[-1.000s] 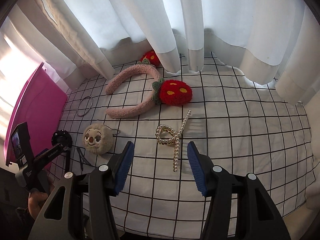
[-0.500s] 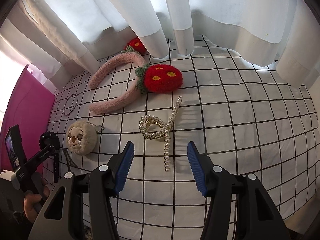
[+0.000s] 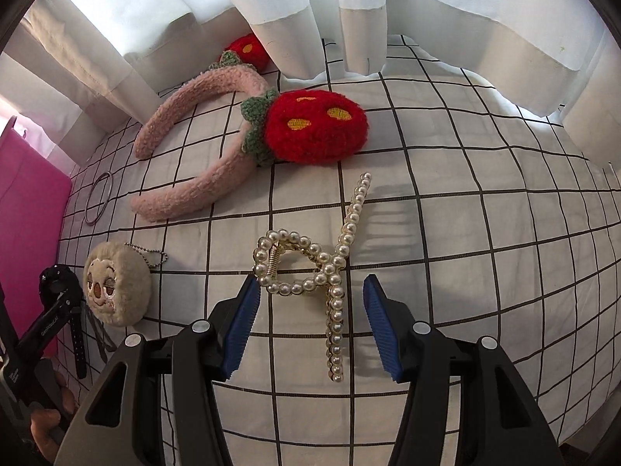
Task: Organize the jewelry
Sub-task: 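Grasp the black watch with the left gripper while the right gripper grasps the pearl clip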
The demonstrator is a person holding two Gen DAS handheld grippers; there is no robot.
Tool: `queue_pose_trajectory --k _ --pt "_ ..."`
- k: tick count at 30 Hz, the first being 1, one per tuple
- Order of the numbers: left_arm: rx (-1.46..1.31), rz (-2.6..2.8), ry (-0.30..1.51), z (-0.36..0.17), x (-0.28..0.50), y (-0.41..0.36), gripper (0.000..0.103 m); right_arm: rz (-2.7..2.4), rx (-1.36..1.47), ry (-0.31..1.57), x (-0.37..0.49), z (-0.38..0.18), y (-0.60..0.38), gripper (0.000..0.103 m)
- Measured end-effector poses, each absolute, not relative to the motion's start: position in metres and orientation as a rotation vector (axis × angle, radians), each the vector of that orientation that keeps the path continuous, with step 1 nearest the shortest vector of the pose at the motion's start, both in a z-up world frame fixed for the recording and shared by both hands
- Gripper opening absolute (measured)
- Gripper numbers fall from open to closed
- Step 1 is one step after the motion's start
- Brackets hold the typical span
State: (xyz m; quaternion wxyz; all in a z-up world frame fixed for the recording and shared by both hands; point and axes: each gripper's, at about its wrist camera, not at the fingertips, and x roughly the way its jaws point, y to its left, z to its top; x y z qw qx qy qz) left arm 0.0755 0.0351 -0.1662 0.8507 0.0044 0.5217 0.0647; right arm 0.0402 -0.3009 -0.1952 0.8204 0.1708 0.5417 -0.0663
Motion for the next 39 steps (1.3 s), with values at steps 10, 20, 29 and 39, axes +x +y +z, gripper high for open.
queue_pose_trajectory --k 10,20,29,39 --pt "-0.008 0.135 1.096 -0.170 0.081 0.034 0.098 -0.174 0.292 1.121 0.057 -0.203 -0.292 0.063" --pt "-0.075 0.129 1.097 -0.176 0.092 0.041 0.098 -0.203 0.170 1.090 0.067 -0.209 -0.271 0.069" --pt "-0.069 0.109 1.095 -0.172 0.086 0.039 0.086 -0.203 0.179 1.075 0.052 -0.207 -0.277 0.050" --pt "-0.069 0.065 1.096 -0.166 0.081 0.031 0.068 -0.187 0.193 1.062 0.046 -0.204 -0.279 0.048"
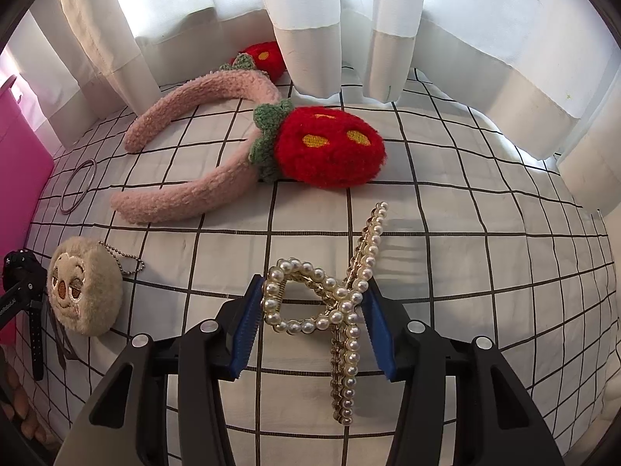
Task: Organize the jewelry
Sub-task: 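Grasp the black watch with the left gripper while the right gripper grasps the pearl clip, then lift the watch and pearl clip and carry them toward the pink tub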
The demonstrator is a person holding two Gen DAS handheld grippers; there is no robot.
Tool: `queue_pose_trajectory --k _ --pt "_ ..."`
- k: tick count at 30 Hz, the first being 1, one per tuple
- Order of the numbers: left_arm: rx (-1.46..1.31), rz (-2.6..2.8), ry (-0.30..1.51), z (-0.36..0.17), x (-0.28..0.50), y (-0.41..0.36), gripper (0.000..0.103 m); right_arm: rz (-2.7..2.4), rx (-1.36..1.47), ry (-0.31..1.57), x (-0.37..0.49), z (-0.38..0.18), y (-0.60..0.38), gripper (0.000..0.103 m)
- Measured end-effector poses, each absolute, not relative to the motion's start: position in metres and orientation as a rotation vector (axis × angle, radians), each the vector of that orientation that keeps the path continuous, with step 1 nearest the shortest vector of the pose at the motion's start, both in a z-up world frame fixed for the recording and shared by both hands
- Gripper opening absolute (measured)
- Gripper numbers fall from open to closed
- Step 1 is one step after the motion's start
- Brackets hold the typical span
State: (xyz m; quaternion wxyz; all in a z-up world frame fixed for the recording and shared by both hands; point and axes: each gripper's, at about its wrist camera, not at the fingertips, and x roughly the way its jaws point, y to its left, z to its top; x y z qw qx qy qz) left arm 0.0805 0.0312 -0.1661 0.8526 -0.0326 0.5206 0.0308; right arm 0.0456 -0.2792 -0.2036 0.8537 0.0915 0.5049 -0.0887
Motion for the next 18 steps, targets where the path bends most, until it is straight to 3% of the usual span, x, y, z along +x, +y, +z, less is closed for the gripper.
queue_pose_trajectory --k 18 --pt "-0.040 0.022 1.053 -0.139 0.058 0.022 0.067 -0.157 0.213 1.038 0.024 -0.190 -0.287 0.042"
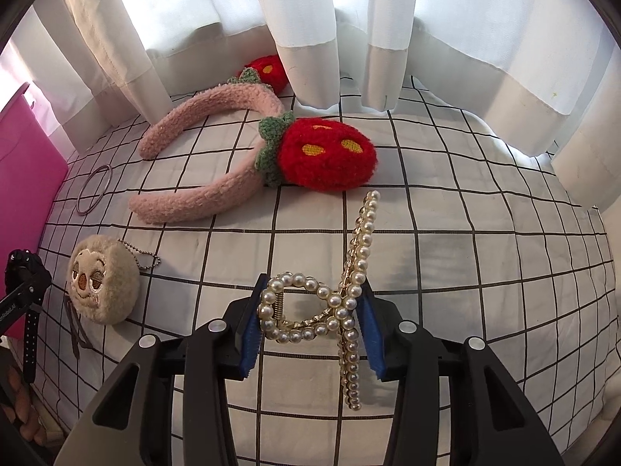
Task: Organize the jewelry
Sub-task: 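Lift the watch and pearl clip and carry them toward the pink tub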
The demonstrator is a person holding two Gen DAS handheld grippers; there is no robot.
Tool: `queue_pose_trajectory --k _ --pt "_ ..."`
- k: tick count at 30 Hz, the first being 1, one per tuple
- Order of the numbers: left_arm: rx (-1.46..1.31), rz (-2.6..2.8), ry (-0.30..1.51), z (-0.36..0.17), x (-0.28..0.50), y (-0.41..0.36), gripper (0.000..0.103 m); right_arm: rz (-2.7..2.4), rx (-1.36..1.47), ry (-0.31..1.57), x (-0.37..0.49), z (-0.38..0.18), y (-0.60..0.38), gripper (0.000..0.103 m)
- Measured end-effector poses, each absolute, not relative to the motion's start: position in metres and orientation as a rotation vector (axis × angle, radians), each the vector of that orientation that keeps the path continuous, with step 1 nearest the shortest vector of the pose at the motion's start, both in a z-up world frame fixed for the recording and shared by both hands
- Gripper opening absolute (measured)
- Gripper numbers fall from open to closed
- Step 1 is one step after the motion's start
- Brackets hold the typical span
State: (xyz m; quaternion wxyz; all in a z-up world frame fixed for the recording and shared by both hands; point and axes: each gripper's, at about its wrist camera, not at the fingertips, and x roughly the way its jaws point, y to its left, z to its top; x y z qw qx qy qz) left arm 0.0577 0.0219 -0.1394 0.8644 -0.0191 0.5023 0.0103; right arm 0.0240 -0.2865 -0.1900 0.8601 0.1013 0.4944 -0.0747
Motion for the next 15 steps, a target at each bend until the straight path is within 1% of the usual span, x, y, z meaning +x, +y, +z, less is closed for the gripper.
queue_pose_trajectory --k 6,15 --pt "-0.035 0.008 1.034 -0.129 0.055 0.019 0.067 -0.149 0.216 1.023 0.021 -0.184 -0.288 0.042" --pt "-0.011 -0.016 0.995 -0.110 0.049 0.016 0.067 -0.131 0.211 0.980 0.018 -0.158 -0.286 0.042"
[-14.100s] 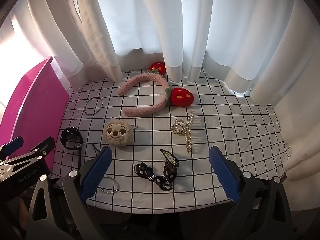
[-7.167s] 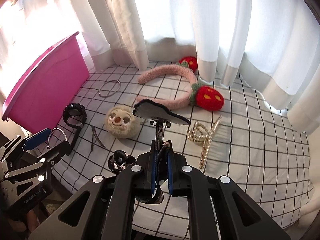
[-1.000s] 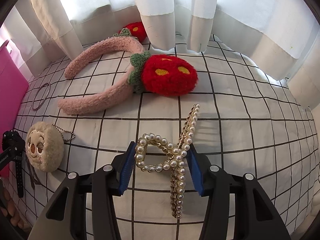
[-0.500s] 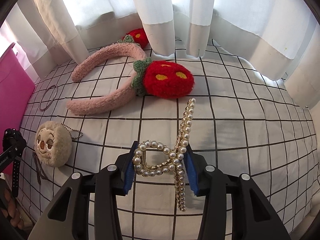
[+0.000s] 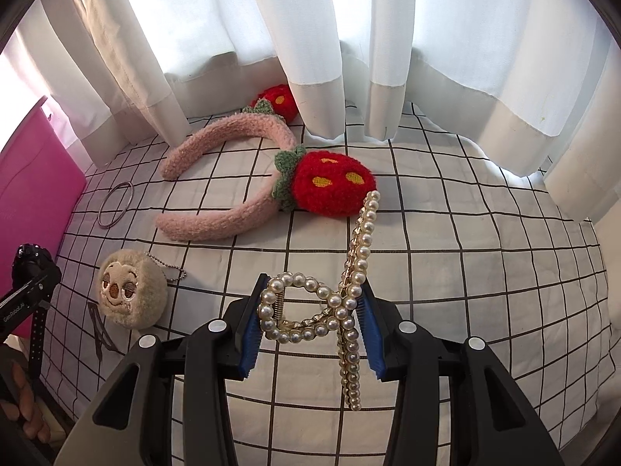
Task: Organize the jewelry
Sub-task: 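Lift the watch and pearl clip and carry them toward the pink tub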
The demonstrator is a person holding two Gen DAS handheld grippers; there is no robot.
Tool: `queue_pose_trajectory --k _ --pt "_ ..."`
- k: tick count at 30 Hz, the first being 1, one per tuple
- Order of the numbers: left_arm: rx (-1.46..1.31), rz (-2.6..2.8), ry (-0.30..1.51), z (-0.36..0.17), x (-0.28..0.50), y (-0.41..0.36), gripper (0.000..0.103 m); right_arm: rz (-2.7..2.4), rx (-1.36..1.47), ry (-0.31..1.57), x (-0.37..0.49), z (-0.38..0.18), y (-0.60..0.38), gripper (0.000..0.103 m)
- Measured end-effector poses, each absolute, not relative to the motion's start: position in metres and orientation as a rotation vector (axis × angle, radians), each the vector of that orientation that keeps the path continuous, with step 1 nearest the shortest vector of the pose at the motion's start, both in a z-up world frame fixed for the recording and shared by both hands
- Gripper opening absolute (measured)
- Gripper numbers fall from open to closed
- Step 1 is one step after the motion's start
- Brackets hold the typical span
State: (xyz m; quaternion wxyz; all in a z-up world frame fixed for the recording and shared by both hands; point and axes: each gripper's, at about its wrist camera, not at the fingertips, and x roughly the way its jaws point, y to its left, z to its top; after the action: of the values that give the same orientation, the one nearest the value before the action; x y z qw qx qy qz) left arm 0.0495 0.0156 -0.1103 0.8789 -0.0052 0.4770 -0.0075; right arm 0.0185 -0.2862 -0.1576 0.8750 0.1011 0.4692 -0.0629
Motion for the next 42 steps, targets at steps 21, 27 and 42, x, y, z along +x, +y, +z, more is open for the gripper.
queue_pose_trajectory --k 21,27,42 --pt "-0.026 -0.043 0.833 -0.019 0.039 0.021 0.067 -0.020 0.142 0.802 0.029 -0.058 -0.246 0.042" --pt "-0.034 -0.030 0.775 0.019 0.036 0.033 0.067 0.054 0.110 0.731 0.041 -0.020 -0.216 0.042" --pt "-0.088 0.178 0.676 0.080 0.045 0.137 0.068 0.327 0.013 0.618 0.093 0.044 -0.085 0.042"
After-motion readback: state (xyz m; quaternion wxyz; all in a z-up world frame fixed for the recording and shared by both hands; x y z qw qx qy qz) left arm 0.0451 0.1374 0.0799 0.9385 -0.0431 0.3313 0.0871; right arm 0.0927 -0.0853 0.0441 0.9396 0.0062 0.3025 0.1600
